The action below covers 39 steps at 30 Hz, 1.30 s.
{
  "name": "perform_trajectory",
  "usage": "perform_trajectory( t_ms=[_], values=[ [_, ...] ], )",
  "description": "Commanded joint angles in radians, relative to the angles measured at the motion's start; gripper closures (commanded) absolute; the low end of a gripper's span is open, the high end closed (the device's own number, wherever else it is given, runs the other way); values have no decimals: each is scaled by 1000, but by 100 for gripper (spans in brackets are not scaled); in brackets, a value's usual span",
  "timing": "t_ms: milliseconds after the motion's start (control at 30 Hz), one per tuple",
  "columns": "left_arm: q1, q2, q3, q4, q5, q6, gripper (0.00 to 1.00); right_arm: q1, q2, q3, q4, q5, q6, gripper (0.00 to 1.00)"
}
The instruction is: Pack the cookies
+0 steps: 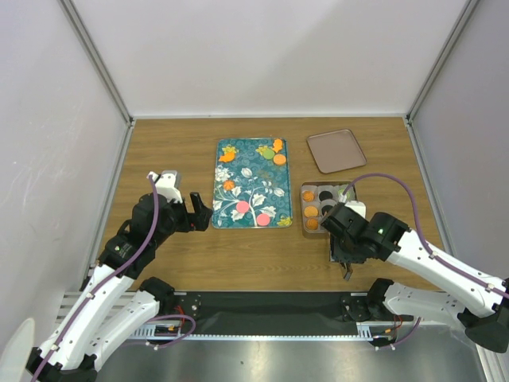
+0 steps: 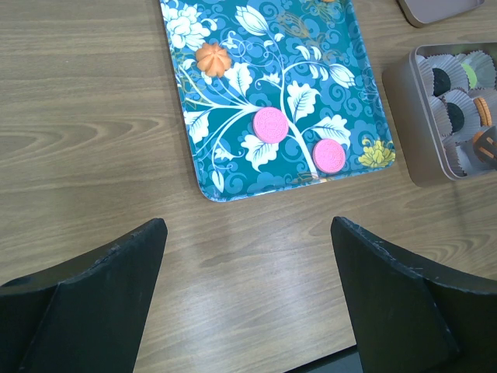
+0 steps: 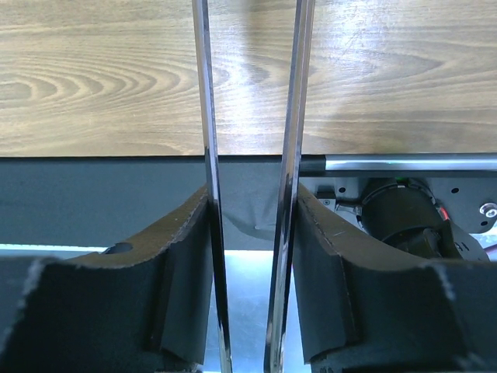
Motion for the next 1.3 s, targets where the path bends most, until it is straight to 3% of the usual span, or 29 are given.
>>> perform_trajectory(
  t_ms=[0,1267],
  values=[
    [-5,-2,18,27,13,10,7,-5,-7,-1,10,7,-7,56],
    [-5,-2,18,27,15,10,6,-20,-1,79,0,6,-46,53]
  ],
)
